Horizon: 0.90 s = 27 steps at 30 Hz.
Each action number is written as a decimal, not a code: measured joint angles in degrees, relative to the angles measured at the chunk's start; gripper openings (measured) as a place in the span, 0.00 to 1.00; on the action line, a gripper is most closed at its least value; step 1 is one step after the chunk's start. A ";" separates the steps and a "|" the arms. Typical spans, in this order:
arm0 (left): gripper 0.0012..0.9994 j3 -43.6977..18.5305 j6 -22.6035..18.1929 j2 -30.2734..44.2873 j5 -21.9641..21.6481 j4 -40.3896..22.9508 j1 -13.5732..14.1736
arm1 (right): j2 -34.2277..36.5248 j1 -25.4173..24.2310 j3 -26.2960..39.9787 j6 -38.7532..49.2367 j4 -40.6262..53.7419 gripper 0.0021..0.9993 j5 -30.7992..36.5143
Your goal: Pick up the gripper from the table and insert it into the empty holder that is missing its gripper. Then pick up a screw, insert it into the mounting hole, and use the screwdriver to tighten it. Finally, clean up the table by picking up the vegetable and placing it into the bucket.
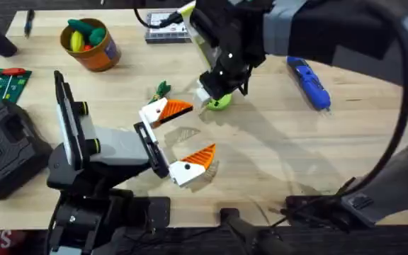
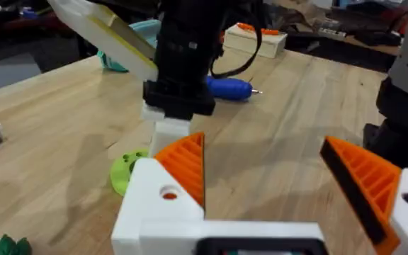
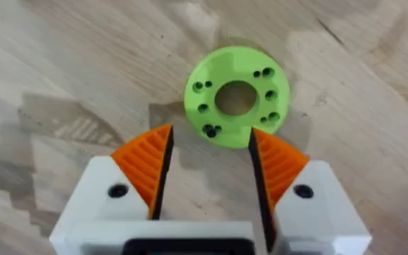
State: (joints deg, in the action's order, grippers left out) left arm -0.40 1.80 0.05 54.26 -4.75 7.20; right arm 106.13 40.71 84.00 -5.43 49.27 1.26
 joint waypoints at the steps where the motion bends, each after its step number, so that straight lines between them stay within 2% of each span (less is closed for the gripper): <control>1: 0.99 0.00 0.00 -0.01 0.01 0.00 0.00 | 0.01 0.00 -0.76 -0.33 -0.83 0.65 0.01; 16: 0.99 0.00 0.00 -0.02 0.01 0.00 0.00 | 0.02 0.26 -4.68 -1.28 -3.79 0.65 0.07; 20: 0.99 0.00 -0.01 -0.02 0.01 0.00 0.00 | 0.34 1.13 -4.73 -1.70 -4.69 0.43 0.23; 27: 0.99 0.00 0.00 0.00 0.00 0.00 0.00 | 1.34 1.39 -4.78 -1.83 -4.93 0.38 0.24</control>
State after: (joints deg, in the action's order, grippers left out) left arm -0.40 1.80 0.05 54.26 -4.75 7.20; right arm 107.46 42.09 79.22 -7.26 44.34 1.50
